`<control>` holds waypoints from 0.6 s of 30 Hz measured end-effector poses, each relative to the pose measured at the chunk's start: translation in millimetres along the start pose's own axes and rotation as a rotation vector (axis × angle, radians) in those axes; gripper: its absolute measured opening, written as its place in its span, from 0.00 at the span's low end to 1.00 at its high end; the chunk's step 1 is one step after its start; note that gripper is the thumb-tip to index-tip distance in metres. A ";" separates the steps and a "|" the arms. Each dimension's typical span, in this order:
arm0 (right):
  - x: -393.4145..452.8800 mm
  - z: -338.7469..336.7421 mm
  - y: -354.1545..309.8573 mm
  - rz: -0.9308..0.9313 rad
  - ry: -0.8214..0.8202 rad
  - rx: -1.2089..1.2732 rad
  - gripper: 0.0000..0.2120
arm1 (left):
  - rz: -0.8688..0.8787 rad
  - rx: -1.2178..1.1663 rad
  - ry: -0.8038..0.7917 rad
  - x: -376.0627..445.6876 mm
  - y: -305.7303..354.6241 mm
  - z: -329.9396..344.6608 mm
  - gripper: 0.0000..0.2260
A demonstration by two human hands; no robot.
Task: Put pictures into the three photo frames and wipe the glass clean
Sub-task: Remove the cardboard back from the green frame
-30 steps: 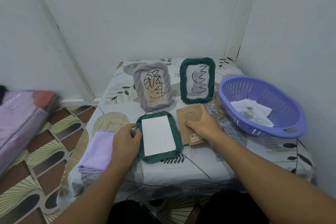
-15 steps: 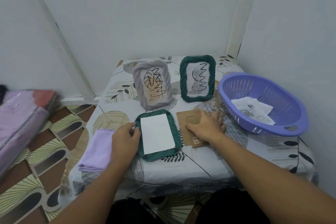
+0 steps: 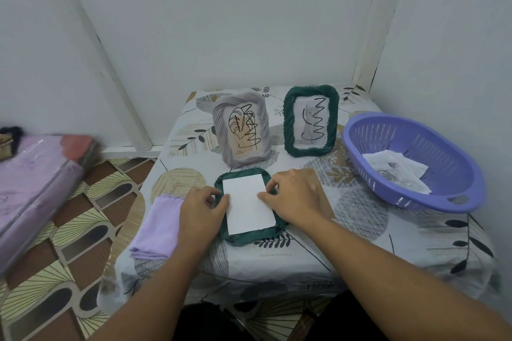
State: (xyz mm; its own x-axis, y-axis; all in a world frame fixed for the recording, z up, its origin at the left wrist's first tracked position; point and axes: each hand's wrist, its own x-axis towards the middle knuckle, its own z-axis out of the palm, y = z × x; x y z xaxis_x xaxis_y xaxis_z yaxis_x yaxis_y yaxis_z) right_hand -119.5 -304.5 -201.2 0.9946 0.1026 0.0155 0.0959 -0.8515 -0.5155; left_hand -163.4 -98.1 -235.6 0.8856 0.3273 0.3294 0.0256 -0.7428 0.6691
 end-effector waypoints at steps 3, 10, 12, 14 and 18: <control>1.0 1.7 -0.5 0.008 0.025 -0.035 0.16 | -0.014 -0.007 -0.004 0.8 0.6 -0.2 0.05; 1.4 0.8 -11.0 0.055 -0.003 -0.089 0.23 | -0.030 -0.014 0.016 1.0 -0.4 0.3 0.05; 2.3 0.6 -12.8 0.084 -0.012 -0.075 0.22 | -0.033 -0.008 0.022 1.5 -1.1 1.2 0.05; 3.5 0.4 -13.2 0.118 -0.014 -0.046 0.21 | -0.032 -0.012 0.019 1.8 -1.4 1.3 0.05; 6.0 4.0 -11.6 0.176 -0.031 0.014 0.18 | -0.054 -0.046 0.012 0.9 -2.0 0.7 0.08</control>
State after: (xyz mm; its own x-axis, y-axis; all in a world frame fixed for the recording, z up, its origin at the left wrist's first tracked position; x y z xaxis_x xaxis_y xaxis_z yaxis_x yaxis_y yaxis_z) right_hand -114.7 -292.0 -198.6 0.9943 -0.0318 -0.1022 -0.0806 -0.8506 -0.5196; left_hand -162.3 -96.8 -237.1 0.8779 0.3734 0.2998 0.0516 -0.6963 0.7159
